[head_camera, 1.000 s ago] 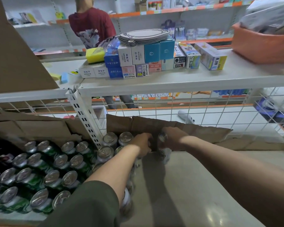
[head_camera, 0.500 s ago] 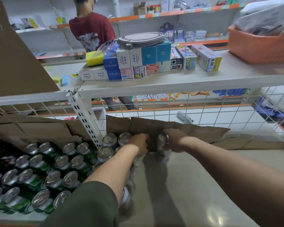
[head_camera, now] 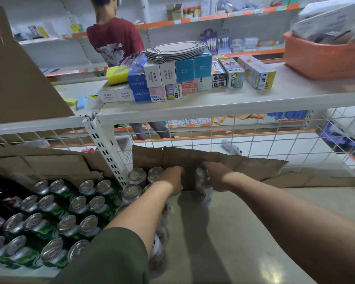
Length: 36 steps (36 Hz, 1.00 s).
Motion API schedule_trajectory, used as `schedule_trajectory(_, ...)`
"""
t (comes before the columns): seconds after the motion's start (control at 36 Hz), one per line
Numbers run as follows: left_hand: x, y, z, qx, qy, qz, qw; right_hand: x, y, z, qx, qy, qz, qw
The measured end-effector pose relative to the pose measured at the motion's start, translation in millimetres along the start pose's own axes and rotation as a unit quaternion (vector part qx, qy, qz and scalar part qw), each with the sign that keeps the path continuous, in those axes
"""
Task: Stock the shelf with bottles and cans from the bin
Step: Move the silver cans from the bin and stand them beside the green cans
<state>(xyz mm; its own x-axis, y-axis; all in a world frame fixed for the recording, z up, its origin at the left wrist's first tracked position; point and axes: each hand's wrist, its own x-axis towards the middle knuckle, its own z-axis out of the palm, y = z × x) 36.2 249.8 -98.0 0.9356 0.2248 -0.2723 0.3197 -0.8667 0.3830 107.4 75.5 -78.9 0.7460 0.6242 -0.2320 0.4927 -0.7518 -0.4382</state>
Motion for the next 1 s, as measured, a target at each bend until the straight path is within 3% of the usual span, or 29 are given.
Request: schedule_trajectory(1.0,-13.0,-0.5,-10.7,0.012,0.008,-0.024,1.0,6.4,0.5,4.9,0.01,-0.005,-0.01,1.0)
